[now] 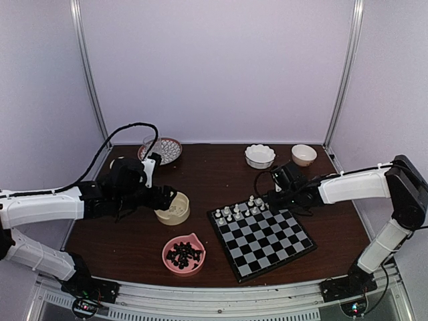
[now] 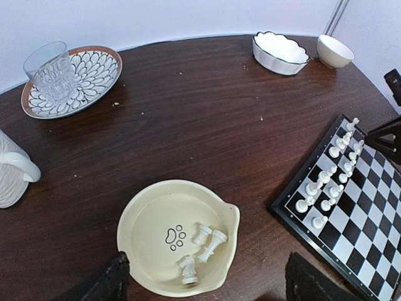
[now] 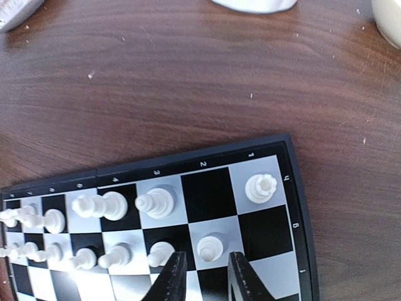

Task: Set up the chess pieces on the board
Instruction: Place the pawn at b2, then adjust the center of the board.

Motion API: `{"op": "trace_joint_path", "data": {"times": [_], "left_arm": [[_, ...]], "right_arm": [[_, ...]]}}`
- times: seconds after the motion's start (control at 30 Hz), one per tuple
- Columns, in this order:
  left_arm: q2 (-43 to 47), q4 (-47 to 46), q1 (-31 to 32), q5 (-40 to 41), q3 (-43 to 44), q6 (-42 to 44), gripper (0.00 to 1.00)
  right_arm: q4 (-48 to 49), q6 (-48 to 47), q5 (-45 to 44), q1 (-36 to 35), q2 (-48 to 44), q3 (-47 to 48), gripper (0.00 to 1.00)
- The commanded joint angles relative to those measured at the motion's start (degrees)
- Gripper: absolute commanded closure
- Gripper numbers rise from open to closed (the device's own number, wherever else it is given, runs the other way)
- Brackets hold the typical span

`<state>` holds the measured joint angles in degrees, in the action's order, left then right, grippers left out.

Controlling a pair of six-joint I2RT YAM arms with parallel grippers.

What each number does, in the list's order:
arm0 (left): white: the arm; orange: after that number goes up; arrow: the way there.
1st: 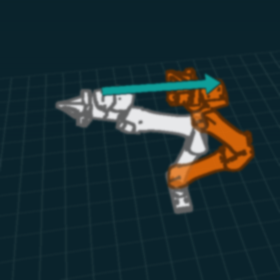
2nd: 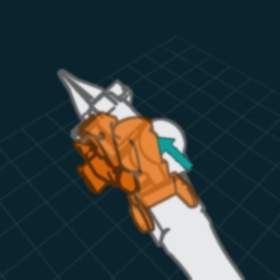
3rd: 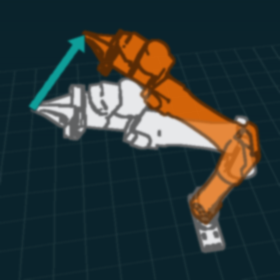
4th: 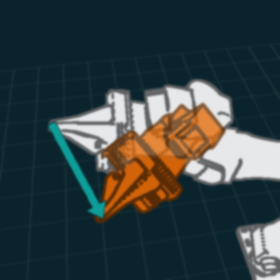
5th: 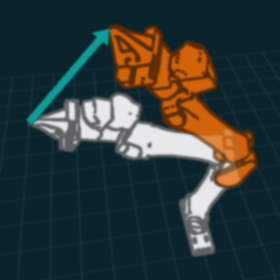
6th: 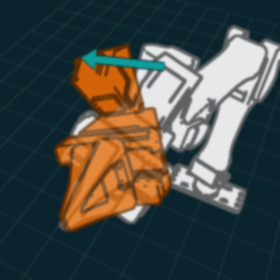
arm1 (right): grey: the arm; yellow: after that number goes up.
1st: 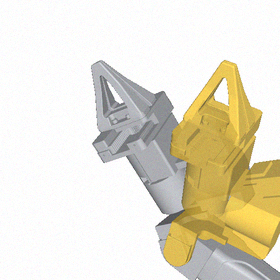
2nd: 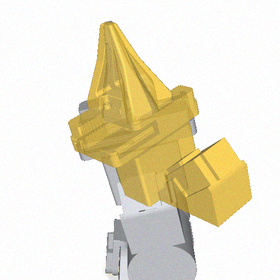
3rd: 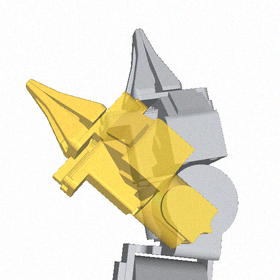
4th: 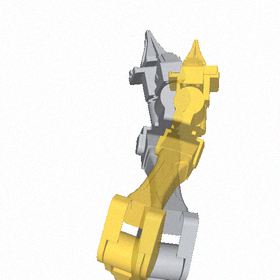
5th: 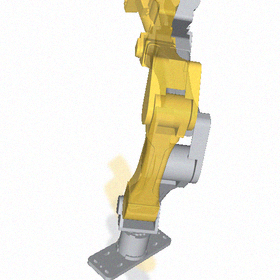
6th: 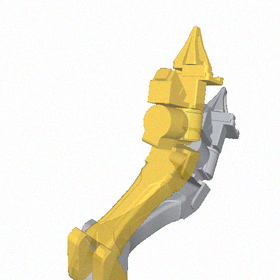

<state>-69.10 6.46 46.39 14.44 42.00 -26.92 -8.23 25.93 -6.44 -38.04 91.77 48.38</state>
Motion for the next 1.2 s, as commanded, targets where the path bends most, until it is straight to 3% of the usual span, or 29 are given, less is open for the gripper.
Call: {"op": "trace_joint_path", "data": {"times": [0.0, 0.5, 0.73, 1.17], "left_arm": [[-1.65, -2.80, -0.07, -2.05, -0.11, -1.67, 0.16], [-12.90, 4.30, -2.59, -6.81, 4.92, -2.62, 0.47], [-17.37, 6.88, -3.32, -9.69, 8.13, -1.78, 0.50], [-17.48, 11.46, -5.83, -4.80, 10.34, 1.12, 0.50]], "right_arm": [[-0.09, -1.33, -1.30, 0.42, -4.89, -1.15, 0.73], [6.00, -2.54, -0.06, 0.42, -14.05, -8.14, 0.70], [7.27, -2.65, 1.63, 0.42, -14.25, -8.77, 0.71], [8.05, -2.53, 2.94, 0.42, -13.73, -9.05, 0.71]]}}
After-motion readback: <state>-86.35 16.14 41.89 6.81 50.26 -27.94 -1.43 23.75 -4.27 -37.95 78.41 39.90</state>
